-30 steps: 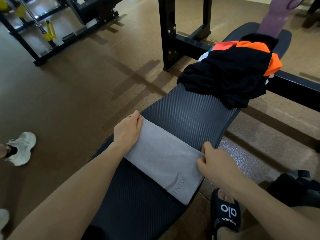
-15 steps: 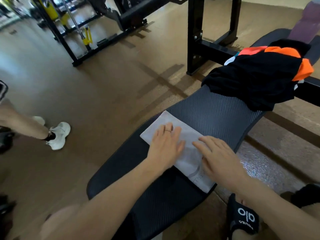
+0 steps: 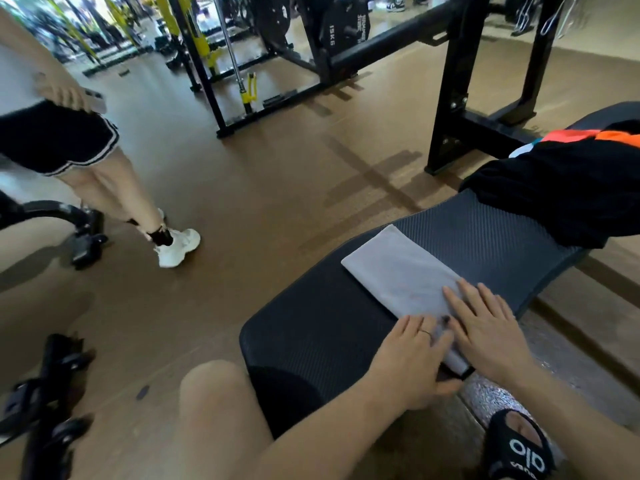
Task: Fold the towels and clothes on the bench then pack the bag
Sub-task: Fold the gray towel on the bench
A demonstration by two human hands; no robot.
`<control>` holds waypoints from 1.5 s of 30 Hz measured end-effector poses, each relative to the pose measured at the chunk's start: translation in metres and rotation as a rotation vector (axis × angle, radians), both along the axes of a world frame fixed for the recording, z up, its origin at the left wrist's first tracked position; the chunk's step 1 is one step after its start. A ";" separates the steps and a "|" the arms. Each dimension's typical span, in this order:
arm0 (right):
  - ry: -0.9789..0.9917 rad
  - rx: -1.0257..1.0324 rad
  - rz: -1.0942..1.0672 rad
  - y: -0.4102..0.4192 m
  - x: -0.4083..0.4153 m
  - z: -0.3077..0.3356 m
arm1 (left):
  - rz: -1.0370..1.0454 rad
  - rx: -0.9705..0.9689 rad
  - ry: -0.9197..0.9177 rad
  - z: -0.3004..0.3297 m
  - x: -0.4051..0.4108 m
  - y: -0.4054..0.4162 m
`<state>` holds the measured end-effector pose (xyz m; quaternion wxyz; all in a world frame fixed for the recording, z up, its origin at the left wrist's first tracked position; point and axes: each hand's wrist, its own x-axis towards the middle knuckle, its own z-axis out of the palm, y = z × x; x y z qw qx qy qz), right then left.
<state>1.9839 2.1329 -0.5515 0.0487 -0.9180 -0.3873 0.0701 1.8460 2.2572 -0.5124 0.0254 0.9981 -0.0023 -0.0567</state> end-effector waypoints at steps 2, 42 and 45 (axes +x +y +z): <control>-0.005 -0.030 0.001 -0.001 -0.003 0.000 | -0.044 0.051 0.016 -0.009 -0.009 -0.010; -0.145 -0.189 0.700 -0.034 -0.056 0.031 | -0.215 0.061 -0.149 -0.014 -0.101 0.023; -0.073 0.041 0.634 -0.032 -0.053 0.039 | -0.126 -0.058 -0.147 -0.004 -0.098 0.030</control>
